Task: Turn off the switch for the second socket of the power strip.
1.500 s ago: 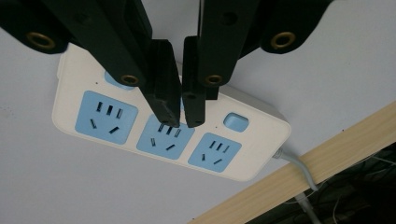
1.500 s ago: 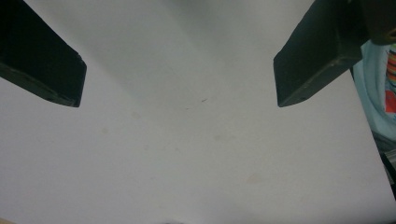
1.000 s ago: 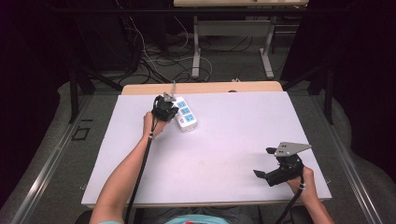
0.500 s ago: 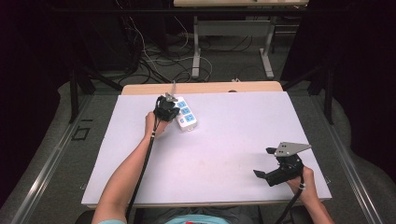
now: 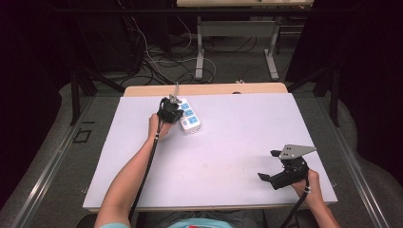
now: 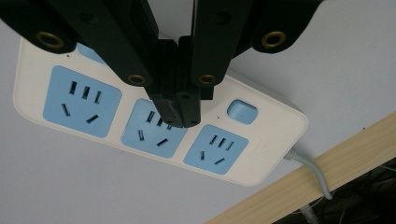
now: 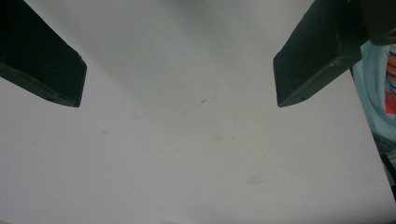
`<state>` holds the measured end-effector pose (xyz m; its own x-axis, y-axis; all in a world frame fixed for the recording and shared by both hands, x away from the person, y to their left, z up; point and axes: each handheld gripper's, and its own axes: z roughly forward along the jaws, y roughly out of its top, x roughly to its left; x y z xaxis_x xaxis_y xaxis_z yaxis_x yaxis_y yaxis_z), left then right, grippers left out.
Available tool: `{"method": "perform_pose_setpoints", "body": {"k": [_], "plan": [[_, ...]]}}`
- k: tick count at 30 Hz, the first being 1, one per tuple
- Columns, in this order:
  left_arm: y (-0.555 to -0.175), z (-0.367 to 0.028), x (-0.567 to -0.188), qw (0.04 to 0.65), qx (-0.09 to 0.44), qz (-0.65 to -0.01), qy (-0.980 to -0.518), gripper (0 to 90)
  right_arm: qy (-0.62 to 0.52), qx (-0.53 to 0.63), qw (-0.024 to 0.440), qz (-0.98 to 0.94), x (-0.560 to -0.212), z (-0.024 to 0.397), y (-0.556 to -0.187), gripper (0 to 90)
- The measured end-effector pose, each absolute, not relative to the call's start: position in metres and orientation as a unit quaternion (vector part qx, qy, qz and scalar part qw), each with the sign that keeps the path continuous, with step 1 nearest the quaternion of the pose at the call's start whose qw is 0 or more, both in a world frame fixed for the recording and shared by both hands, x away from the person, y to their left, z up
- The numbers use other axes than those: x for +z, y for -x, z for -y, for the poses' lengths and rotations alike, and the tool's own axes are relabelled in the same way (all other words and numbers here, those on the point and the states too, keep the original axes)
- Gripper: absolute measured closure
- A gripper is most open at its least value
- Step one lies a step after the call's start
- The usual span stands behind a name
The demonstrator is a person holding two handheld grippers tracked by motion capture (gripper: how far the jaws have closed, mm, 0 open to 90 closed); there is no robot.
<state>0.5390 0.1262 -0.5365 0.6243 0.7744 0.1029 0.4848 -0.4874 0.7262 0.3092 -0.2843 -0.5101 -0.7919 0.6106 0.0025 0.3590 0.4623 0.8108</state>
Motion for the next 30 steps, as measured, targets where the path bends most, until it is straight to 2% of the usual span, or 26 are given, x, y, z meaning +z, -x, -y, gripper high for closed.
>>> {"method": "perform_pose_setpoints", "body": {"k": [30], "plan": [[-0.5386,-0.1257,-0.5367,0.336,0.216,-0.378,-0.835,90.0,-0.283,0.427,0.148,-0.846,-0.5102,0.2837,-0.3099,2.2]]}}
